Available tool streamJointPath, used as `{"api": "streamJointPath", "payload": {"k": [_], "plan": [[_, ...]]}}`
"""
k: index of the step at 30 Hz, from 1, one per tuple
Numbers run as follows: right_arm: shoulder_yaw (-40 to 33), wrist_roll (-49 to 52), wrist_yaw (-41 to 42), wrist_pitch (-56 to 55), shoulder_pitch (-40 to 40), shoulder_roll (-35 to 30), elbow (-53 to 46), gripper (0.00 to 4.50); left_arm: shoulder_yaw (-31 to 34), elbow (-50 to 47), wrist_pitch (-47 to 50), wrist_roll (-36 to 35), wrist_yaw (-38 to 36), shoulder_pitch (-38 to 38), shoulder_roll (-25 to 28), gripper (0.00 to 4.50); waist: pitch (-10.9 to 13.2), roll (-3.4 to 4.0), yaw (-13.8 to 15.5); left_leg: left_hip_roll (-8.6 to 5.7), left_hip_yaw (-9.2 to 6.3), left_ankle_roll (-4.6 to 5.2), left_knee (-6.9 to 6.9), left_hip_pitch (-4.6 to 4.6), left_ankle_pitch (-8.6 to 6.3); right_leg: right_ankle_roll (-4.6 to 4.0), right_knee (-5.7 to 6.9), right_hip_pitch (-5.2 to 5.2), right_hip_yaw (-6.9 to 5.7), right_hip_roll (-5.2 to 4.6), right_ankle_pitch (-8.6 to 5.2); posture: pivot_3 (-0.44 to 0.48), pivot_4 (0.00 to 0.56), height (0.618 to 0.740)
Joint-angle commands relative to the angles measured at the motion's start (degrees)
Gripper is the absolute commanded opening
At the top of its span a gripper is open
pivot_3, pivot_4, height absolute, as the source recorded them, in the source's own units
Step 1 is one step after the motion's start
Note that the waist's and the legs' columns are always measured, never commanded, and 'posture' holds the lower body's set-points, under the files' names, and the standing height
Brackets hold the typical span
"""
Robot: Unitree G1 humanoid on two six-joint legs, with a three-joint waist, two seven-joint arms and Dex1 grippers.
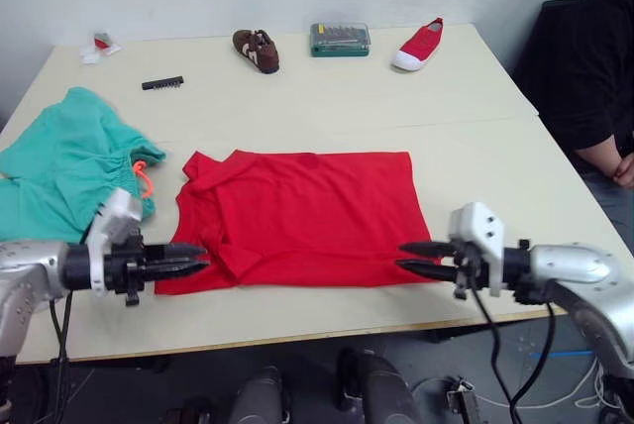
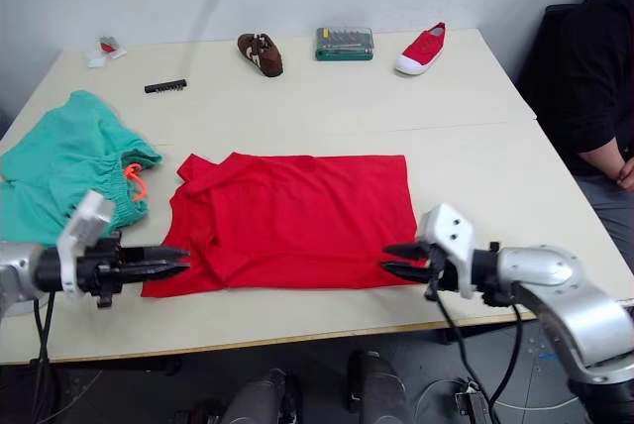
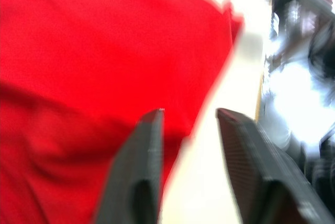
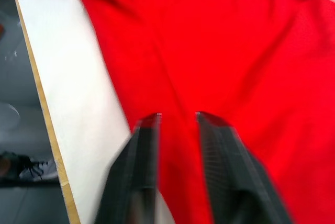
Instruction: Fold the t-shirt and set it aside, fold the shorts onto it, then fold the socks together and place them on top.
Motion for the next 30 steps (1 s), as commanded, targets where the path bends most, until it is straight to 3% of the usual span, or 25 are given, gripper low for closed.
{"api": "streamJointPath", "payload": {"k": [1, 9, 14, 17, 21, 25, 27, 30], "plan": [[4.62, -6.44, -3.45, -3.83, -1.27, 1.95, 1.57, 0.0, -1.52, 1.47, -4.43, 3.19, 0.09, -0.01, 0.62, 0.03, 0.0, 0.0, 0.04, 0.0, 0.01, 0.08, 0.0, -0.01, -0.02, 0.0, 0.0, -0.01, 0.01, 0.0, 0.0, 0.0, 0.15, 0.74], [7.15, -12.85, -6.28, -4.41, 0.96, 2.12, 6.51, 0.0, -8.46, 10.78, -13.01, 13.68, 3.63, -0.4, 0.06, 0.03, -0.02, -0.01, -0.1, 0.06, 0.0, 0.31, -0.02, 0.0, 0.09, -0.05, 0.11, -0.04, -0.04, 0.02, -0.01, 0.0, 0.15, 0.74], [0.56, -13.03, -4.95, -7.31, 7.37, -2.41, 9.67, 0.0, -9.08, 25.09, -24.0, 20.17, 4.85, -0.23, 2.57, 0.03, -0.52, 0.09, 0.12, 0.07, 0.02, 0.61, -0.02, 0.11, -0.14, -0.05, 0.02, 0.1, -0.08, -0.04, -0.02, 0.0, 0.15, 0.74], [-2.84, -11.83, -3.91, -9.19, 9.95, -3.55, 10.12, 0.0, -7.87, 29.52, -27.7, 19.74, 3.82, -0.69, 3.67, 0.03, -1.01, 0.29, 0.19, 0.08, 0.02, 0.39, -0.03, 0.2, -0.28, -0.08, -0.01, 0.16, -0.08, -0.04, -0.05, 0.0, 0.15, 0.74], [-5.74, -8.24, -2.1, -9.03, 10.71, -3.31, 6.96, 0.0, -3.39, 22.17, -21.02, 9.44, -3.36, -0.88, 4.42, 0.03, -1.07, 0.37, -0.29, 0.24, 0.02, 0.29, -0.05, 0.21, -0.22, 0.03, -0.07, 0.18, -0.06, 0.11, -0.24, 0.0, 0.15, 0.74], [-7.01, -1.8, -2.68, -5.03, 7.52, -0.59, 0.99, 0.0, -1.61, 9.42, -8.66, -0.07, -6.82, -2.73, 6.41, 0.03, -0.79, -0.05, -0.17, 0.43, -0.04, 0.15, -0.05, 0.04, -0.09, -0.21, 0.07, -0.05, -0.09, 0.35, -0.2, 0.0, 0.15, 0.74], [-5.86, -0.17, -3.35, -3.01, 5.61, 0.76, -1.31, 0.0, -3.27, 5.2, -6.25, -0.91, -5.97, -4.29, 6.04, 0.03, -0.77, -0.03, -0.11, 0.45, -0.11, 0.18, -0.05, 0.05, -0.06, -0.24, 0.21, -0.08, -0.1, 0.36, -0.18, 0.0, 0.15, 0.74], [-2.55, -0.44, -4.36, -1.06, 4.17, 2.14, -3.05, 0.0, -8.09, 3.92, -8.73, 3.5, -5.93, -5.45, 5.53, 0.03, -0.76, 0.0, -0.11, 0.43, -0.1, 0.09, -0.09, 0.07, -0.12, -0.29, 0.2, -0.07, -0.1, 0.36, -0.24, 0.0, 0.15, 0.74]]}}
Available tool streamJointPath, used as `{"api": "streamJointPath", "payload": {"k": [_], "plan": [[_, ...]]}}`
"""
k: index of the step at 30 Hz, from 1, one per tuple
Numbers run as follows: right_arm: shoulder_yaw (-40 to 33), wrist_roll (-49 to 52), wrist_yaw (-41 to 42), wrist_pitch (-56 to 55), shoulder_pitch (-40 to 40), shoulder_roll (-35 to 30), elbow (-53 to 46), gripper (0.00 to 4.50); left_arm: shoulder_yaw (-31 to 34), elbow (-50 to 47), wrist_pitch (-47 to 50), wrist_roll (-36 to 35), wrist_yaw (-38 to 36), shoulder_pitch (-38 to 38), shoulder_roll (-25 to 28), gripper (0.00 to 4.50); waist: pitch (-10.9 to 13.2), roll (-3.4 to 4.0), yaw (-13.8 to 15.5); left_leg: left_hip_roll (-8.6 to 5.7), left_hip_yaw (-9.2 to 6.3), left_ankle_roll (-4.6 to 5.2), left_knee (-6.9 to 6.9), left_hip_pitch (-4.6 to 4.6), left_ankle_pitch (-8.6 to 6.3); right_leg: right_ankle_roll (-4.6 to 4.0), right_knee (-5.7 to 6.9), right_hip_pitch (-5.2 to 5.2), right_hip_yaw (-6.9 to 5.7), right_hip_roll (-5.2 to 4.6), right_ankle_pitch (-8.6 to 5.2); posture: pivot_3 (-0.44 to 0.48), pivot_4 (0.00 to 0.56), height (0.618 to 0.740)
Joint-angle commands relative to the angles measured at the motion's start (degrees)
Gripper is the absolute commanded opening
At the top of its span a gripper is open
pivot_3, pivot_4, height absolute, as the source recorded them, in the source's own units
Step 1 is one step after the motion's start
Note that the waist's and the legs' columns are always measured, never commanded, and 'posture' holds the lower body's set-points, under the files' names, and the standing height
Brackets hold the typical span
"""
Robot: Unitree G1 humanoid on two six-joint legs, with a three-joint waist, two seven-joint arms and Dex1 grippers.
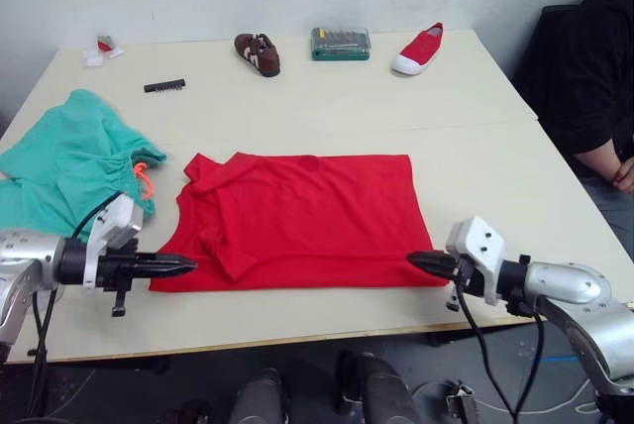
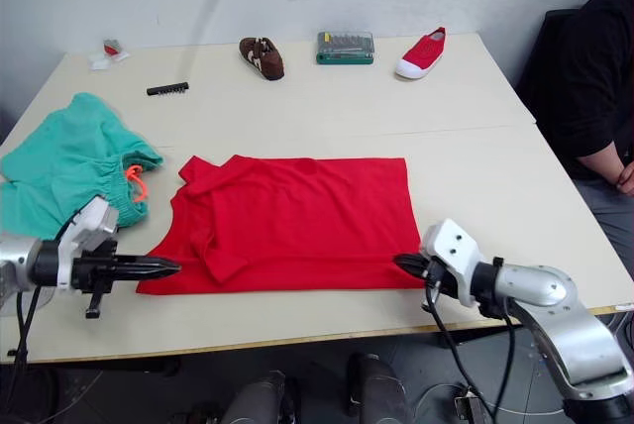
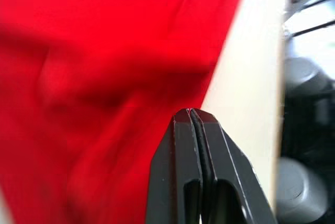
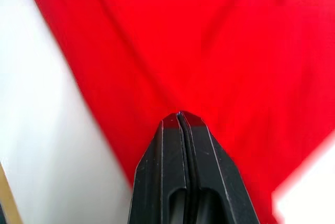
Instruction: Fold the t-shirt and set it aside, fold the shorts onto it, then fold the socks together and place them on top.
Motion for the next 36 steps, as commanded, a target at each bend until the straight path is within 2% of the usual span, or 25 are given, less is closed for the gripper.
{"api": "streamJointPath", "payload": {"k": [1, 6, 10, 15, 24, 30, 34, 36], "plan": [[3.14, 0.1, -0.86, 1.66, -0.36, 0.94, -2.81, 0.0, -5.17, -0.64, -3.3, 4.71, -1.07, -0.1, 0.22, 0.03, 0.01, 0.02, -0.04, 0.0, 0.01, -0.06, -0.01, 0.0, -0.02, -0.03, 0.0, 0.0, -0.02, 0.0, -0.04, 0.0, 0.15, 0.74], [6.94, -3.53, -0.99, -0.41, 0.75, 0.77, -0.77, 0.0, -11.25, 4.56, -10.71, 11.41, -4.49, -1.51, 0.86, 0.03, 0.02, 0.01, -0.16, 0.0, 0.15, -0.12, -0.01, -0.08, -0.11, -0.03, -0.07, -0.11, -0.04, 0.04, -0.15, 0.0, 0.15, 0.74], [8.89, -6.61, -2.02, -1.73, 1.54, 1.39, 3.14, 0.0, -14.52, 9.39, -15.94, 15.67, -3.42, -6.15, -2.39, 0.03, 0.03, -0.01, 0.28, -0.02, 0.13, -0.02, 0.03, -0.11, -0.16, -0.01, -0.14, -0.08, -0.07, 0.02, -0.15, 0.0, 0.15, 0.74], [10.77, -8.18, -2.54, -1.77, 3.11, 2.11, 6.34, 0.0, -15.65, 10.75, -16.48, 15.77, -4.98, -8.61, -5.37, 0.03, -0.02, -0.09, 0.4, -0.04, 0.12, 0.21, 0.05, -0.05, -0.25, 0.02, -0.11, 0.01, -0.06, 0.01, -0.13, 0.0, 0.15, 0.74], [12.53, -10.18, -3.05, -3.45, 4.87, 2.7, 8.05, 0.0, -15.53, 12.39, -12.82, 14.41, -8.28, -12.3, -5.87, 0.03, -0.17, -0.33, 0.06, -0.03, 0.05, 0.23, 0.06, 0.06, -0.22, 0.03, -0.05, 0.12, -0.07, 0.02, -0.14, 0.0, 0.15, 0.74], [12.92, -10.44, -3.5, -3.38, 5.54, 2.75, 7.47, 0.0, -16.46, 16.69, -14.23, 16.37, -5.24, -16.58, -10.98, 0.03, -0.27, -0.5, 0.15, -0.03, 0.02, 0.25, 0.07, 0.09, -0.2, 0.03, -0.03, 0.18, -0.07, 0.01, -0.13, 0.0, 0.15, 0.74], [13.08, -10.5, -3.69, -2.78, 5.7, 2.68, 6.71, 0.0, -13.16, 25.31, -14.51, 16.94, 5.21, -24.95, -18.95, 0.03, -0.45, -0.81, 0.79, -0.04, 0.0, 0.25, 0.11, 0.09, -0.14, 0.03, 0.05, 0.19, -0.06, 0.01, -0.13, 0.0, 0.15, 0.74], [12.87, -10.27, -3.78, -2.08, 5.77, 2.53, 5.75, 0.0, -11.47, 28.77, -14.27, 16.76, 8.25, -28.11, -20.58, 0.03, -0.48, -0.97, 1.13, -0.05, -0.02, 0.26, 0.12, 0.08, -0.09, 0.05, 0.07, 0.2, -0.07, 0.01, -0.11, 0.0, 0.15, 0.74]]}}
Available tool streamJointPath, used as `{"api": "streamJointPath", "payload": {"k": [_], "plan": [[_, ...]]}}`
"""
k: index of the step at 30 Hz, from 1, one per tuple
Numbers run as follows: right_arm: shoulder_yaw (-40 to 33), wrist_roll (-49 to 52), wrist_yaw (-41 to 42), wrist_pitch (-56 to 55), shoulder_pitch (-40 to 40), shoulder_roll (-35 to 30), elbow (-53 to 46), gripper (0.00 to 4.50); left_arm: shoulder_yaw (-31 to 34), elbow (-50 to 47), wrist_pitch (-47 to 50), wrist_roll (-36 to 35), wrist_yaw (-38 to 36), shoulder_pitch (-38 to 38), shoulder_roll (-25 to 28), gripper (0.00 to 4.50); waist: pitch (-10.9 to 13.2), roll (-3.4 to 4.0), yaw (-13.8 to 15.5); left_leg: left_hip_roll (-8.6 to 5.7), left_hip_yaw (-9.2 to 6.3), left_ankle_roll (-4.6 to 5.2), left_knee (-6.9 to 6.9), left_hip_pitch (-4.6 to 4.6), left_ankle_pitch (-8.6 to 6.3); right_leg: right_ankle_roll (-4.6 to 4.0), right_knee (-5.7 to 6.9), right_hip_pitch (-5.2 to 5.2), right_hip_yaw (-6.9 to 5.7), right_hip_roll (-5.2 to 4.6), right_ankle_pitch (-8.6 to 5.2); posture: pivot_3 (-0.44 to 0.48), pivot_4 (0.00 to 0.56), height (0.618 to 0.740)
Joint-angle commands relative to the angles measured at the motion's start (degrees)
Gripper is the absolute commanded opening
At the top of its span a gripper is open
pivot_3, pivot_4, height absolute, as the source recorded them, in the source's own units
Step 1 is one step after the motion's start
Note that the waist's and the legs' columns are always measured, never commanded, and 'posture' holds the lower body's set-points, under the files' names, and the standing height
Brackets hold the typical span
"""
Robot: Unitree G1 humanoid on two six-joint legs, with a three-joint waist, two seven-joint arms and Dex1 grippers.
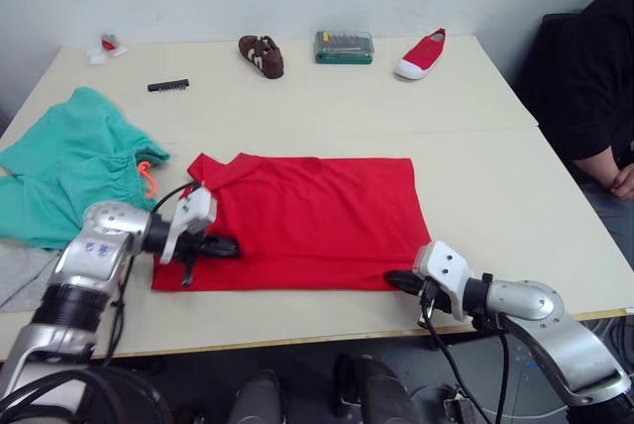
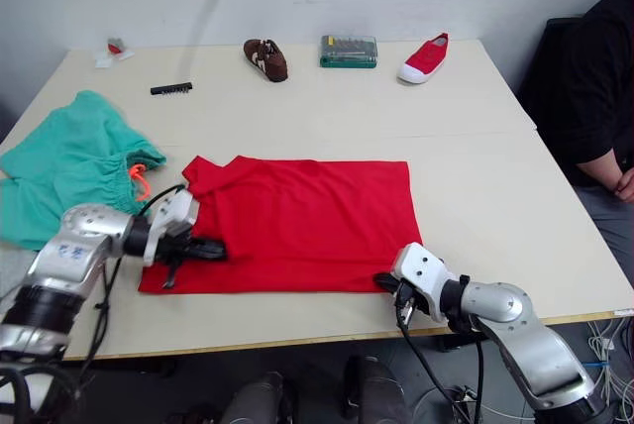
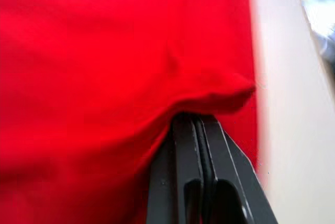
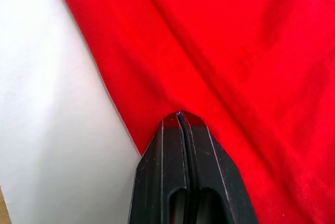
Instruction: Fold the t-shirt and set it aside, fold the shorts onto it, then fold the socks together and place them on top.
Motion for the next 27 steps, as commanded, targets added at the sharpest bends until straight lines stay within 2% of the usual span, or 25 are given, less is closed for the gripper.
{"api": "streamJointPath", "payload": {"k": [1, 4, 9, 11, 15, 20, 24, 27], "plan": [[2.13, -1.0, 0.07, 3.53, 2.17, -0.4, 0.3, 0.0, 4.36, 4.49, 0.24, -0.54, 4.79, -4.54, -0.63, 0.03, 0.01, -0.09, 0.0, 0.0, -0.01, -0.02, 0.0, 0.01, 0.03, 0.0, 0.02, 0.0, 0.0, 0.0, 0.01, 0.0, 0.15, 0.74], [1.48, -0.27, -0.13, 4.82, 2.13, -0.69, -1.24, 0.0, 5.31, 1.98, 3.32, -3.27, 0.55, -3.27, 1.38, 0.03, 0.02, -0.08, -0.75, 0.04, 0.03, -0.23, -0.03, 0.05, 0.08, -0.04, 0.06, -0.02, -0.02, 0.01, -0.01, 0.0, 0.15, 0.74], [0.44, 0.2, -0.19, 5.98, 1.92, -0.63, -2.46, 0.0, 5.6, -7.75, 12.99, -9.18, -7.52, 1.71, 6.8, 0.03, 0.03, -0.07, -1.07, 0.08, 0.02, -0.44, -0.03, 0.0, 0.16, -0.1, -0.03, -0.03, -0.09, 0.03, -0.08, 0.0, 0.15, 0.74], [0.0, 0.15, -0.18, 5.93, 1.53, -0.4, -2.5, 0.0, 4.11, -10.26, 10.82, -7.2, -8.41, 5.28, 8.6, 0.03, 0.03, -0.07, -1.04, 0.05, 0.01, -0.4, -0.02, -0.01, 0.14, -0.09, -0.07, -0.03, -0.08, 0.0, -0.08, 0.0, 0.15, 0.74], [-0.98, 1.03, 0.07, 5.73, 0.94, 0.31, -2.36, 0.0, 2.55, -11.34, 6.04, -3.64, -6.06, 8.68, 8.6, 0.03, 0.12, 0.08, -0.79, 0.04, 0.0, -0.19, -0.02, 0.02, -0.04, -0.09, -0.09, -0.01, -0.05, -0.03, -0.07, 0.0, 0.15, 0.74], [-2.53, 3.76, -0.25, 6.05, -1.48, 2.69, -1.9, 0.0, 1.61, -8.82, 1.57, 1.8, 2.85, 9.48, 4.83, 0.03, 0.13, 0.09, 0.04, 0.05, -0.08, -0.06, -0.02, -0.01, -0.03, -0.1, -0.04, -0.03, -0.05, -0.02, -0.06, 0.0, 0.15, 0.74], [-0.67, -0.56, -1.4, 5.2, -1.63, 2.02, 2.43, 0.0, 1.94, -6.81, -1.4, 3.65, 3.65, 11.71, 5.95, 0.03, 0.2, 0.21, -0.29, 0.07, -0.02, -0.09, -0.04, 0.03, -0.02, -0.1, 0.05, -0.06, -0.05, -0.01, -0.06, 0.0, 0.15, 0.74], [-2.32, -1.46, -0.9, 3.92, 0.11, 0.16, 5.64, 0.0, 3.34, -5.03, -3.35, 3.78, 3.41, 13.54, 8.03, 0.03, 0.19, 0.21, -0.33, 0.08, -0.03, -0.1, -0.04, 0.06, -0.03, -0.1, 0.05, -0.04, -0.05, -0.02, -0.06, 0.0, 0.15, 0.74]]}}
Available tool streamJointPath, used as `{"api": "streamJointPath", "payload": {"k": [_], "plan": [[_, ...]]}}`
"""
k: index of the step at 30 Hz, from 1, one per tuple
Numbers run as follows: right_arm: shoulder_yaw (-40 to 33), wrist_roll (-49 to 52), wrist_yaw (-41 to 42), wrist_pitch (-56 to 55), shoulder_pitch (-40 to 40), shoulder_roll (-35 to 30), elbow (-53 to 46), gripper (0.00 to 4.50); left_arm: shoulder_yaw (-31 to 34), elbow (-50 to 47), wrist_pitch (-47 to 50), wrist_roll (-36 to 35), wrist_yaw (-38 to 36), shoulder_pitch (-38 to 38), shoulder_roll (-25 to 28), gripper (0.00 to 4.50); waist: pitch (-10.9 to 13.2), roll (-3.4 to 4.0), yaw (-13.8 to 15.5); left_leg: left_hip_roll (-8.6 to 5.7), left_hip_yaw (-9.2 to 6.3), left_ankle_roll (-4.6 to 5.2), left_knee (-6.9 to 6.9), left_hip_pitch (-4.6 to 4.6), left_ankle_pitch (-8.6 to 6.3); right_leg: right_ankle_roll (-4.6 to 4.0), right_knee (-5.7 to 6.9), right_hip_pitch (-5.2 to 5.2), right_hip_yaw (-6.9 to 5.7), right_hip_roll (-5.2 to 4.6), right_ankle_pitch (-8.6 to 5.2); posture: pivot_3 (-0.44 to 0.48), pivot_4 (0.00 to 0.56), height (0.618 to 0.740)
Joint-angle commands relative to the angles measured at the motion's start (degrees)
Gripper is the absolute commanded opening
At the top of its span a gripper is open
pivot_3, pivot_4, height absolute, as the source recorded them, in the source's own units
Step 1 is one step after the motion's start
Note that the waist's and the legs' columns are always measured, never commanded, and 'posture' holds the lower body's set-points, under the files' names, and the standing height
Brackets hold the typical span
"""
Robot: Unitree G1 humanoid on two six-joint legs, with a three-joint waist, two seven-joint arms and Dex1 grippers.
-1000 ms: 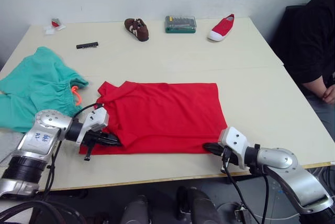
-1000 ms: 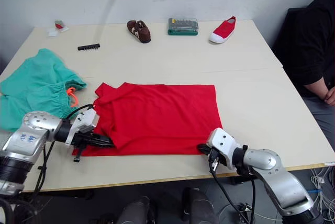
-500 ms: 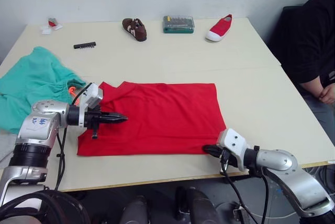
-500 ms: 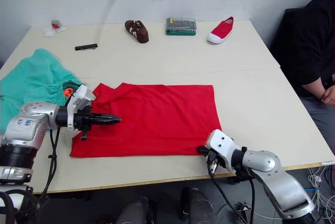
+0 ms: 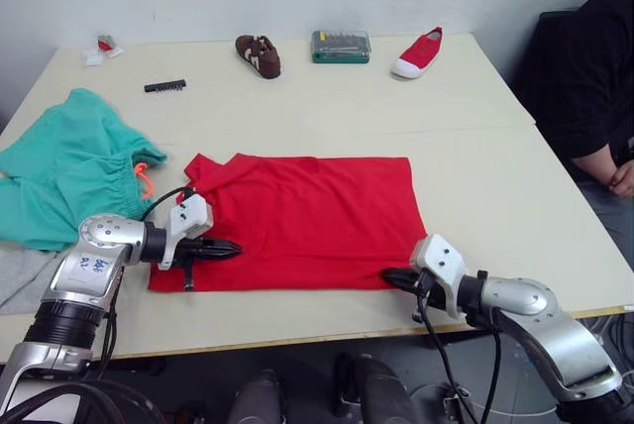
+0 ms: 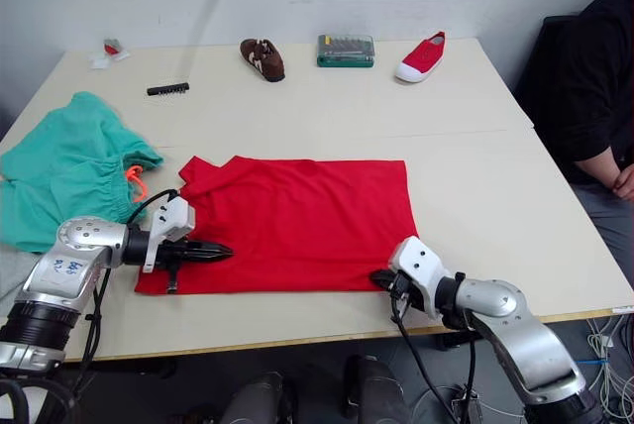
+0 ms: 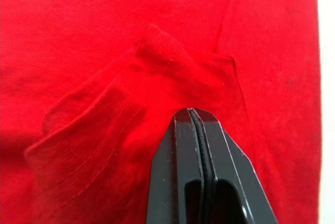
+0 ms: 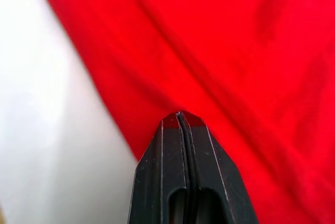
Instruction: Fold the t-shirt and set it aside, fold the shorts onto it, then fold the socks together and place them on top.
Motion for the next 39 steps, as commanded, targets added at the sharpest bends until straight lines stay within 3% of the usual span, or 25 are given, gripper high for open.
{"api": "streamJointPath", "payload": {"k": [1, 7, 10, 12, 15, 18, 23, 24, 32, 36, 39], "plan": [[-2.4, -2.69, -0.21, -0.38, 3.0, -3.11, 6.14, 0.0, 2.14, 3.8, -1.78, 1.75, 0.41, 2.77, 3.39, 0.03, -0.01, 0.0, 0.01, 0.0, 0.0, 0.0, 0.0, 0.01, 0.0, 0.0, -0.01, 0.01, 0.0, -0.01, 0.0, 0.0, 0.15, 0.74], [-11.05, 0.09, 2.39, -3.2, 6.44, -6.81, 8.59, 0.0, 7.24, 6.25, -2.24, 0.01, 0.95, 5.69, 6.9, 0.03, -0.06, 0.06, 0.71, -0.01, 0.01, 0.06, 0.0, 0.03, 0.02, 0.0, -0.17, 0.07, 0.0, -0.05, 0.0, 0.0, 0.15, 0.74], [-16.17, 2.79, 5.95, -11.17, 7.87, -6.5, 6.04, 0.0, 12.25, 3.4, -2.95, -3.33, -0.24, 8.76, 8.47, 0.03, 0.01, 0.17, 0.74, -0.01, -0.01, 0.07, -0.03, -0.01, 0.0, 0.0, -0.19, 0.04, 0.0, -0.05, 0.0, 0.0, 0.15, 0.74], [-19.12, 6.24, 6.61, -10.88, 7.66, -5.8, 2.76, 0.0, 15.92, -0.5, -2.8, -6.43, -1.59, 10.9, 9.49, 0.03, 0.16, 0.37, 0.63, 0.0, -0.01, 0.06, -0.07, -0.08, -0.02, 0.0, -0.18, -0.05, -0.02, -0.05, 0.0, 0.0, 0.15, 0.74], [-18.68, 4.13, 10.32, -14.32, 9.86, -8.91, -0.04, 0.0, 18.3, -7.71, -5.08, -5.76, -3.39, 16.15, 12.46, 0.6, 0.32, 0.48, 0.43, 0.02, 0.01, 0.01, -0.09, -0.15, -0.07, 0.0, -0.15, -0.17, -0.02, -0.04, 0.0, 0.0, 0.15, 0.74], [-17.25, 0.81, 13.36, -18.77, 12.39, -11.81, -1.02, 0.58, 19.89, -12.23, -5.66, -5.98, -4.85, 20.89, 13.94, 1.51, 0.38, 0.58, 0.55, 0.04, 0.02, 0.0, -0.23, -0.13, -0.14, -0.01, -0.27, -0.17, -0.04, 0.0, -0.02, 0.0, 0.15, 0.74], [-12.7, -6.46, 13.01, -25.05, 12.06, -12.92, 1.24, 2.33, 19.58, -18.48, -8.3, -3.52, -2.92, 25.57, 13.61, 3.17, 0.41, 0.57, 0.64, 0.03, 0.08, 0.04, -0.31, -0.14, -0.17, 0.01, -0.39, -0.16, -0.04, 0.03, -0.04, 0.0, 0.15, 0.74], [-12.15, -7.16, 12.95, -25.33, 11.55, -12.93, 1.63, 2.34, 19.34, -18.81, -8.78, -3.42, -2.44, 25.43, 13.29, 3.49, 0.41, 0.57, 0.65, 0.03, 0.09, 0.05, -0.29, -0.16, -0.18, 0.01, -0.39, -0.16, -0.04, 0.03, -0.04, 0.0, 0.15, 0.74], [-9.19, -11.65, 11.31, -25.1, 7.86, -12.51, 4.64, 2.34, 15.58, -15.32, -16.1, 2.43, 0.43, 25.81, 12.42, 3.49, 0.41, 0.58, 0.54, 0.05, 0.1, 0.03, -0.3, -0.12, -0.17, 0.0, -0.38, -0.16, -0.03, 0.08, -0.05, 0.0, 0.15, 0.74], [-8.5, -12.48, 11.12, -25.7, 7.35, -12.35, 5.81, 1.52, 13.35, -12.84, -18.15, 3.82, -0.45, 26.78, 12.94, 3.53, 0.41, 0.56, 0.53, 0.06, 0.14, 0.04, -0.28, -0.11, -0.17, -0.01, -0.38, -0.15, -0.02, 0.07, -0.05, 0.0, 0.15, 0.74], [-8.12, -12.5, 11.35, -25.99, 7.17, -12.18, 6.38, 0.39, 11.61, -9.29, -21.18, 6.14, 0.56, 25.68, 12.89, 2.92, 0.4, 0.57, 0.59, 0.05, 0.15, 0.05, -0.24, -0.07, -0.17, -0.01, -0.37, -0.1, -0.01, 0.05, -0.04, 0.0, 0.15, 0.74]]}}
